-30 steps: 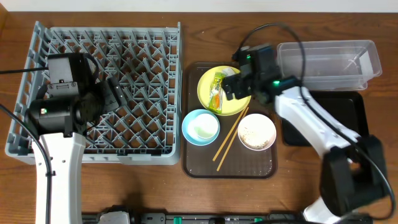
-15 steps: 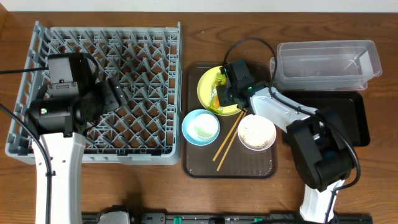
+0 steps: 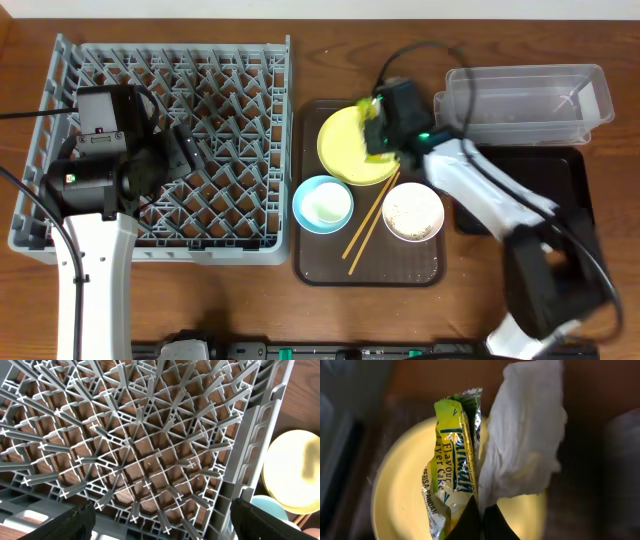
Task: Sort waste into correct bins and load items into the dishwasher rack
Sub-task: 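Carry the wrapper and tissue to the clear bin and release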
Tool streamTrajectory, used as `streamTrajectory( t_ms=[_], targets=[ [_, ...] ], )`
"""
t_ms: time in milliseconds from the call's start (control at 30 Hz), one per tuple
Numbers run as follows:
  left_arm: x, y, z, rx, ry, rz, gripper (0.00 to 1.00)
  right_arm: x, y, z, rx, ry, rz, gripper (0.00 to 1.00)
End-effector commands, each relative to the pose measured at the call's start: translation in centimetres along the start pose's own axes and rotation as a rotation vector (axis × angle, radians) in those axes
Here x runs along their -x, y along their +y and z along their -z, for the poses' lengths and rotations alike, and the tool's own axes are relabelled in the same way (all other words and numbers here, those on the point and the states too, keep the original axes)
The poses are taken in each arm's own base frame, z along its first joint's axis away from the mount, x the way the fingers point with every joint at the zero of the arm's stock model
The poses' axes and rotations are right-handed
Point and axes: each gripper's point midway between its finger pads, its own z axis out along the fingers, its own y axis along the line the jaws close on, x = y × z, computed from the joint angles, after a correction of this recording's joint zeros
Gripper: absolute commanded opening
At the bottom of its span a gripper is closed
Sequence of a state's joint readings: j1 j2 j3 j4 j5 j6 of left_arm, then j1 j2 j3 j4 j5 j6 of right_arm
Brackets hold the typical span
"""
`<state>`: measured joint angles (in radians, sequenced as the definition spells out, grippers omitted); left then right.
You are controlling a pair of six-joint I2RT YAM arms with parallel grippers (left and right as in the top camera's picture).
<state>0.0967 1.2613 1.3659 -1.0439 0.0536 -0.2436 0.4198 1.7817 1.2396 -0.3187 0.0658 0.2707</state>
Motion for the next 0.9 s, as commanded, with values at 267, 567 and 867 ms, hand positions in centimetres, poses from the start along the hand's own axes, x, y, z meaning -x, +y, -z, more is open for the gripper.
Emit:
streamTrajectory(
  t_ms=[267, 567, 867],
  targets=[
    [0.3, 0.0, 0.1, -0.005, -0.001, 0.014, 0.88, 7.3, -13.9, 9.7, -0.324, -0.304, -0.417, 0.01],
    [0.3, 0.0, 0.1, -0.005, -0.001, 0.014, 0.88, 5.4, -22.3, 9.0, -0.448, -0.319, -0.74, 0.01],
    [0.3, -0.1, 0.1, -0.005, -0.001, 0.013, 0.88, 4.5, -23.4, 7.3, -0.449, -0.266, -0.702, 0.47]
  ],
)
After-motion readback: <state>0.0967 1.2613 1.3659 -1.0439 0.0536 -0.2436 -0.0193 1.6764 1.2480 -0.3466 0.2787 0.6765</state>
